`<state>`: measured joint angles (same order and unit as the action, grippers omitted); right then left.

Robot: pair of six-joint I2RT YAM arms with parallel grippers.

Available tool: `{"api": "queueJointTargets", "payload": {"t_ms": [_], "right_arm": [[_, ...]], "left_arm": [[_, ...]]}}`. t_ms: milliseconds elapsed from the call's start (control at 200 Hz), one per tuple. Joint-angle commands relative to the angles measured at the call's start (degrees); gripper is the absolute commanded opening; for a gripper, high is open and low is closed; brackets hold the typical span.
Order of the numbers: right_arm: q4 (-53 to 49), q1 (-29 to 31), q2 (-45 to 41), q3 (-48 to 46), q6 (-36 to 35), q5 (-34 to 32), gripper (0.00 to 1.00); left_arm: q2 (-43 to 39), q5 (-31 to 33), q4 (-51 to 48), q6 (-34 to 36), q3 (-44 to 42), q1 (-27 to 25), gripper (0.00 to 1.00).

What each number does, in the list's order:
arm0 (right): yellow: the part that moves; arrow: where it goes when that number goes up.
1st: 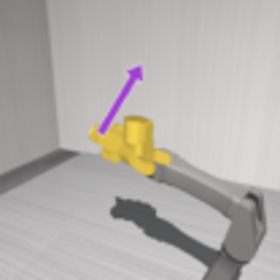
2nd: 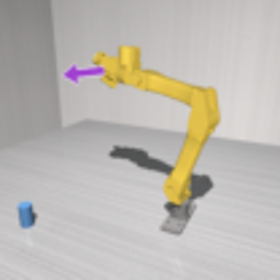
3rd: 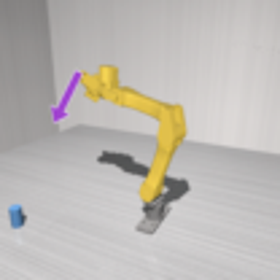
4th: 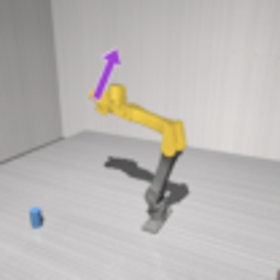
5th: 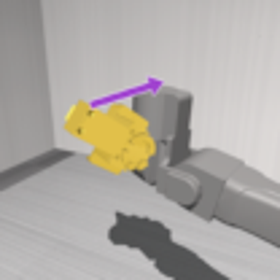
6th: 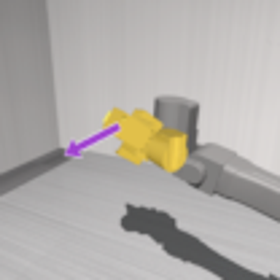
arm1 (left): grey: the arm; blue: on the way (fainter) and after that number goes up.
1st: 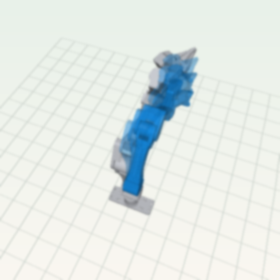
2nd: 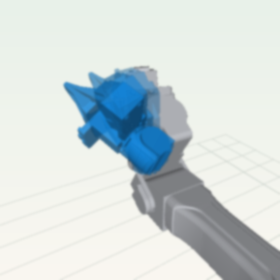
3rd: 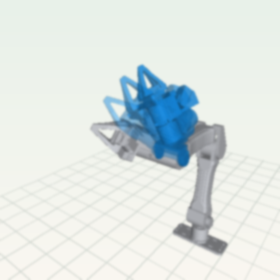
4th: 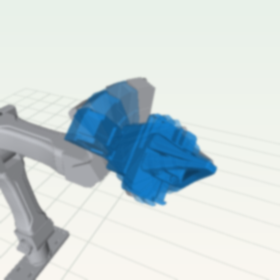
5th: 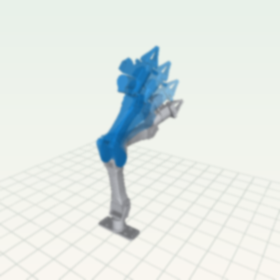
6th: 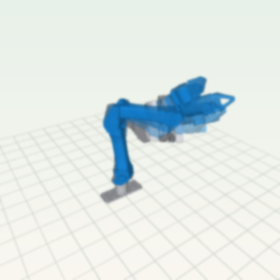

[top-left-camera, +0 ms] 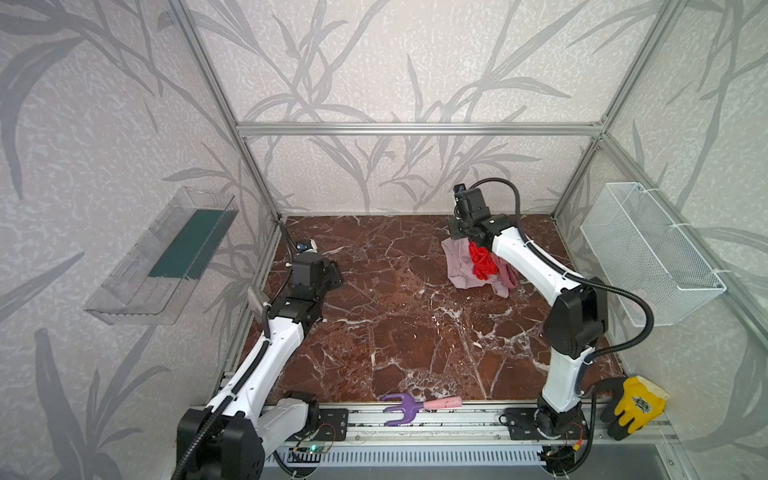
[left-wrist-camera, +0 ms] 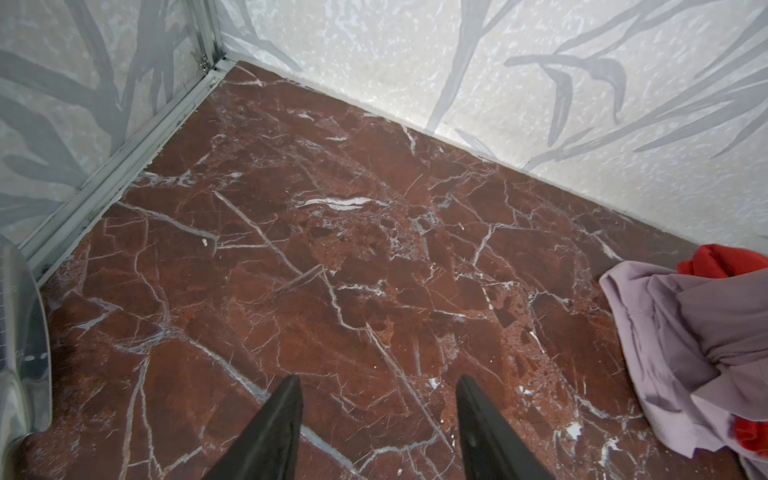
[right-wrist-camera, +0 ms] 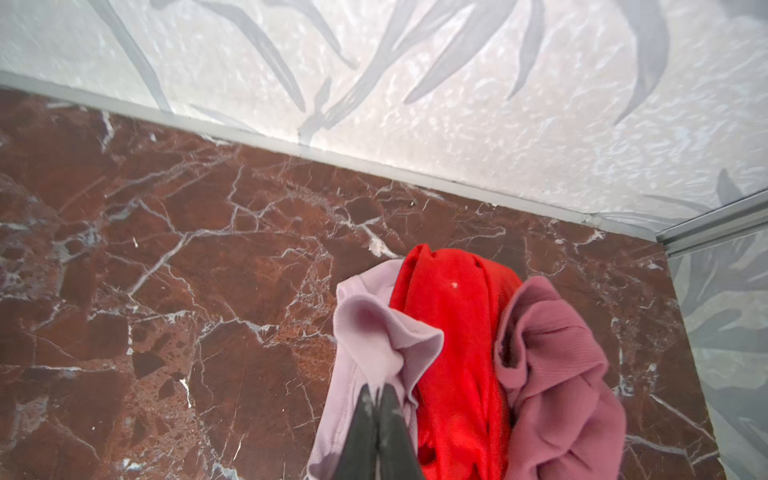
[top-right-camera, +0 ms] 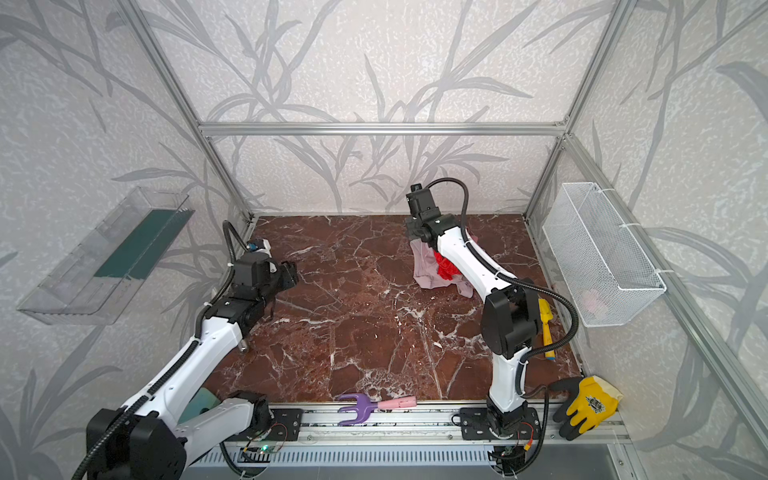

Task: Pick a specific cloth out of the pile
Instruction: 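Lift the lavender shirt with the right gripper and carry it toward the left arm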

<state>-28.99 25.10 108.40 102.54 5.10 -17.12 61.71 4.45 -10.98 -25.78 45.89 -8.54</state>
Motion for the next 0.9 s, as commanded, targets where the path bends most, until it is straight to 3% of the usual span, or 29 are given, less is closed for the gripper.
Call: {"api": "queueJointTargets", "payload": {"t_ms": [0, 330, 575, 730, 895], "right_arm": [[-1.88, -1.31, -3.34, 3.80, -1.32, 3.16, 0.00], [-12.36, -3.56, -1.88, 21.45, -3.12, 6.87, 0.00], [-24.42, -3.68, 6.49, 46.04, -4.50, 8.18, 0.00], [-30.18, -3.70, 12.22, 62.46, -4.25, 12.47, 0.00], [-25.25, -3.56, 8.95, 60.29, -0.64, 22.66, 0.00]], "left_arm": [[-0.11, -1.90, -3.37, -2.12, 2.67, -0.10, 0.57], [1.28, -5.20, -5.67, -3.64, 7.32, -0.09, 0.57], [2.75, -7.10, -6.48, -4.27, 10.82, -0.08, 0.57], [3.38, -6.73, -7.63, -3.53, 13.51, -0.08, 0.57], [3.03, -7.41, -7.82, -3.86, 15.27, -0.08, 0.57]]}}
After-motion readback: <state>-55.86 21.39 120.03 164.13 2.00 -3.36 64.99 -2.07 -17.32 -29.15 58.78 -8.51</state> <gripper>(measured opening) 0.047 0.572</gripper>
